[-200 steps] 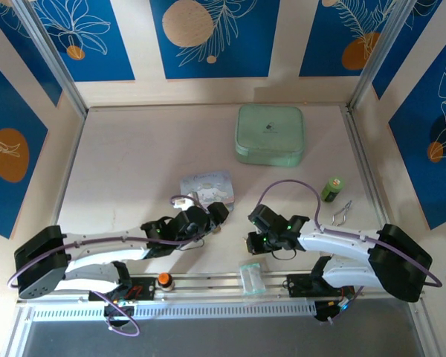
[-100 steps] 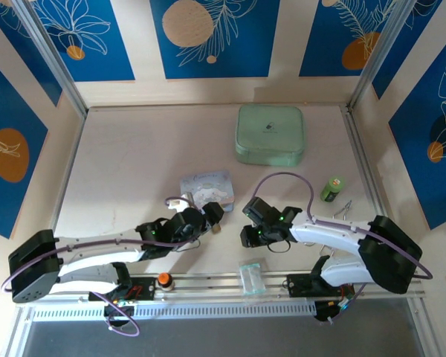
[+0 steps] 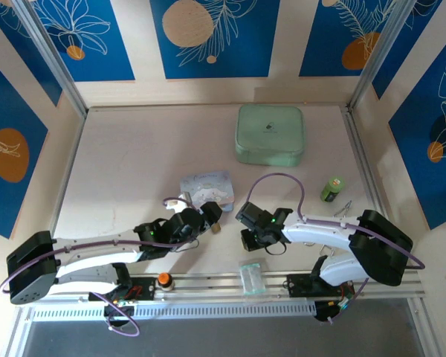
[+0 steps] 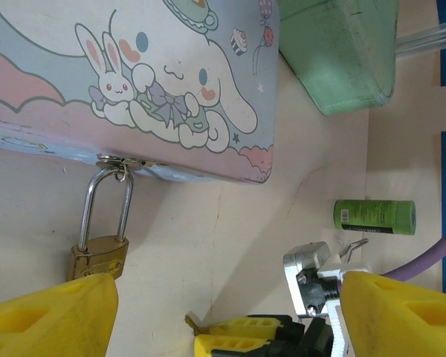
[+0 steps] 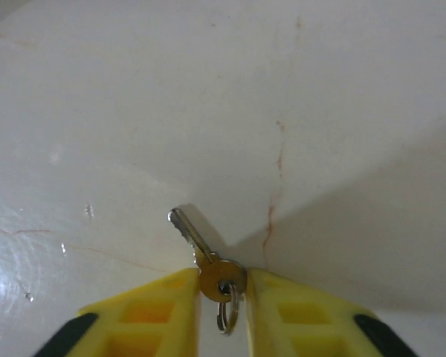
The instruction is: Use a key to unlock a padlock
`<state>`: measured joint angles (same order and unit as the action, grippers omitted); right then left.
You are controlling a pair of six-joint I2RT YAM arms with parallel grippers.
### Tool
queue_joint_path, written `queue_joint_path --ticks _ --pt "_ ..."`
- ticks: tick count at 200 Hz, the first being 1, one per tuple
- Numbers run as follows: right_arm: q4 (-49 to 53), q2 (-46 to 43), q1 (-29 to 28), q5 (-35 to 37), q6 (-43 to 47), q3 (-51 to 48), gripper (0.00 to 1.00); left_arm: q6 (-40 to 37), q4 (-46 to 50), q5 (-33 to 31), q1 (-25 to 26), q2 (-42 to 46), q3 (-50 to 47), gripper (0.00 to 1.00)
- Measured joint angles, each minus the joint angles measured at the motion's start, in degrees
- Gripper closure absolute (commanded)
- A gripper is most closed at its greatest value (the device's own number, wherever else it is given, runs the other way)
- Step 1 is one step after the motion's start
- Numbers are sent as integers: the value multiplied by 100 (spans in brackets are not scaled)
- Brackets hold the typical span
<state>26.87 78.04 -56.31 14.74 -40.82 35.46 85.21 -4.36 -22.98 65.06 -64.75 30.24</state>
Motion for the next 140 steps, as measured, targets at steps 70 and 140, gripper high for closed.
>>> queue_joint_path --ticks 70,140 --pt "-177 -205 140 -173 -2 -46 100 -15 -175 0 0 -39 -125 24" --pt "-1069 -1735 1012 -1102 -203 -485 100 201 -942 90 87 -505 -28 28"
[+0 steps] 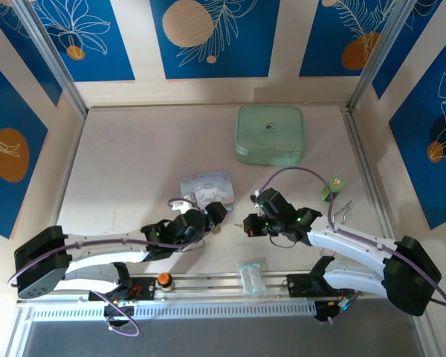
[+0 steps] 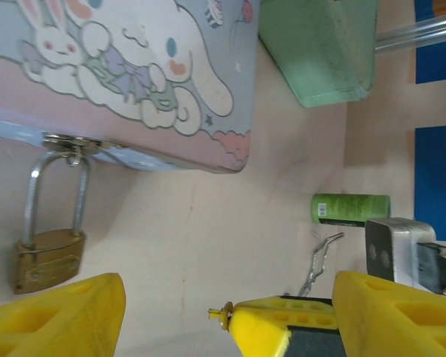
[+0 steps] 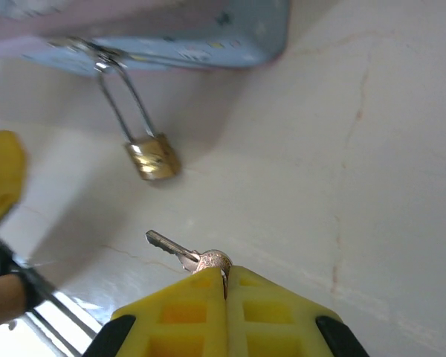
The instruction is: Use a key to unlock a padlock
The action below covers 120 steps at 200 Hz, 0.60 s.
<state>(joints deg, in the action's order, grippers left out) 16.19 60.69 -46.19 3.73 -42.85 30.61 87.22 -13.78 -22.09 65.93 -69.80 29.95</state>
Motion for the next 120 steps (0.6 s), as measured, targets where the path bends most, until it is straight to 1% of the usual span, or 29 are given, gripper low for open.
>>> queue_joint_path --ticks 27,41,58,107,120 --pt "-295 -308 109 -317 -138 2 100 92 -299 20 22 -396 249 33" --pt "-417 -402 151 -470 -214 2 100 98 -348 20 55 -531 404 41" --pt "-509 -463 181 -581 -278 2 100 52 -361 -4 70 -535 509 46" --pt "-964 -573 363 -957 -564 -17 100 42 -127 -26 74 -531 798 49" --pt "-1040 -573 363 -999 -612 -37 100 66 -105 -26 74 -540 802 51"
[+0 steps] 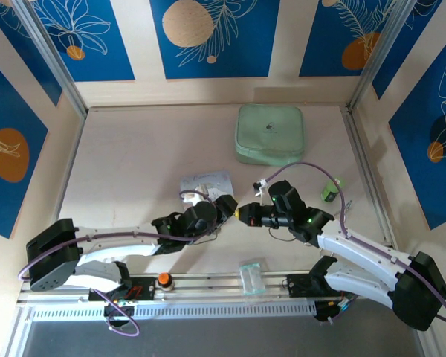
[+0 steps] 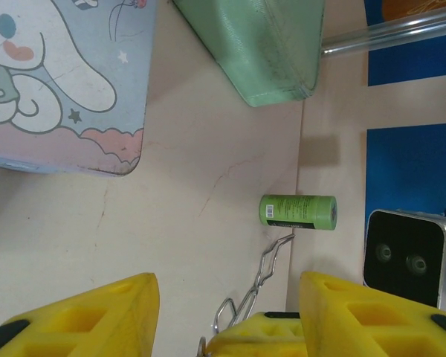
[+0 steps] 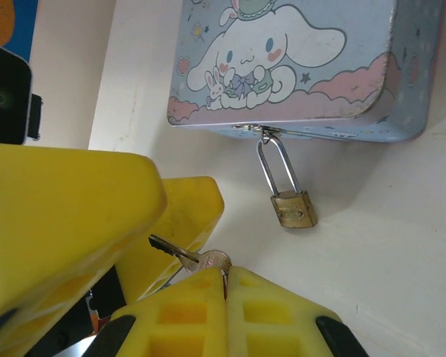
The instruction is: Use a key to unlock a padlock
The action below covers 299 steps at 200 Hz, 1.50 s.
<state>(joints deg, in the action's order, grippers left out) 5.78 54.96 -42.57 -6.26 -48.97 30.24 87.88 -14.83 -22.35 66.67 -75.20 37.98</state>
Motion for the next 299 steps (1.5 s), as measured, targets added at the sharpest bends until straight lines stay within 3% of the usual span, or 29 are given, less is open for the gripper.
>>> queue_joint_path --ticks 82,108,118,145,154,162,183,224,250,299 --pt "-271 146 -2 -131 -151 -17 100 131 420 -33 0 -4 9 92" --pt "-321 229 -7 -151 -166 -33 97 188 463 -46 0 -4 24 100" --pt "-356 247 -7 -170 -164 -50 86 168 481 -46 0 -4 24 100" --pt "-393 247 94 -269 -166 -61 21 -92 551 -142 -2 26 24 100" --pt "-374 201 238 -321 -168 -111 9 -273 553 -179 -20 94 24 100" --pt "-387 90 382 -341 -170 -164 4 -520 560 -175 -66 181 24 100" --pt "-555 -431 848 -560 -151 -308 3 -1377 463 83 -289 439 26 100" --pt "-1152 -850 1716 -1751 83 -326 4 -3543 584 1381 -1008 780 588 100" --pt "-1528 -844 1784 -2264 210 -326 21 -4468 595 2146 -1182 988 848 100" --pt "-2647 -796 1644 -2706 216 -337 38 -5123 389 3182 -1298 1108 848 100"
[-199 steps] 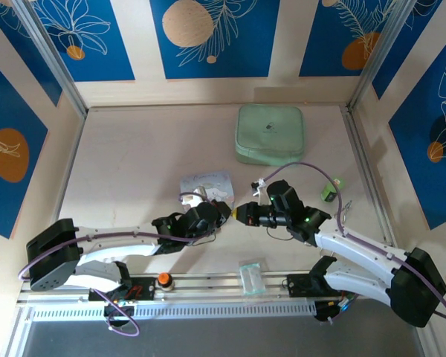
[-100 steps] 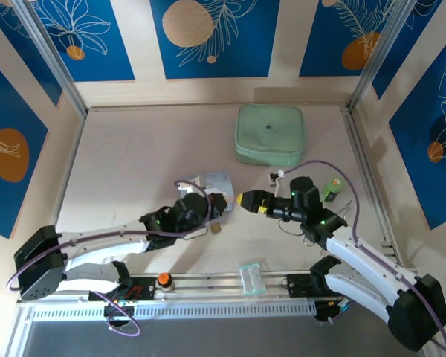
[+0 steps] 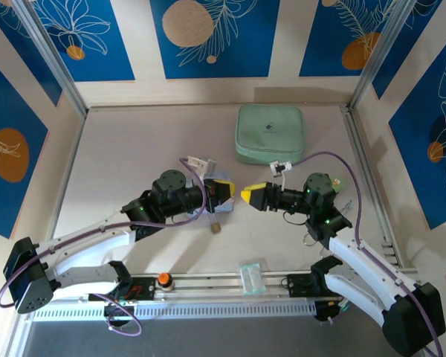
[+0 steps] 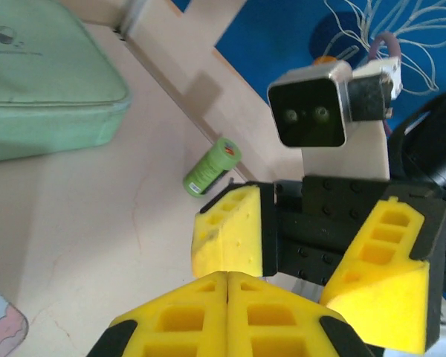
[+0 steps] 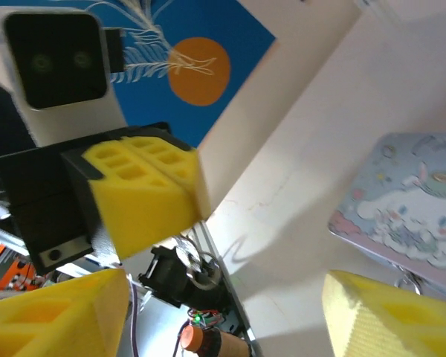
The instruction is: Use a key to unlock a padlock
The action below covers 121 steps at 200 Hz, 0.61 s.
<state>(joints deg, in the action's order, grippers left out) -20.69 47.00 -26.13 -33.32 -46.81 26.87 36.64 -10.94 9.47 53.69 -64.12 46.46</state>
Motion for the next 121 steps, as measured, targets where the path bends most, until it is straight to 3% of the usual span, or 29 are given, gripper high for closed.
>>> queue_joint_path --ticks 31,67,94,100,121 --pt "-372 179 -254 -122 20 0 53 -61 -208 256 -2 0 -7 100" --pt "-590 343 -437 -166 72 0 56 -59 -367 299 -2 55 -9 100" --pt "-802 496 -487 -205 79 0 66 -57 -472 363 -2 59 -11 100" --pt "-848 514 -498 -227 68 0 72 -55 -492 361 -2 59 -13 100" --pt "-988 533 -527 -254 33 0 74 -48 -525 363 -17 59 -31 100"
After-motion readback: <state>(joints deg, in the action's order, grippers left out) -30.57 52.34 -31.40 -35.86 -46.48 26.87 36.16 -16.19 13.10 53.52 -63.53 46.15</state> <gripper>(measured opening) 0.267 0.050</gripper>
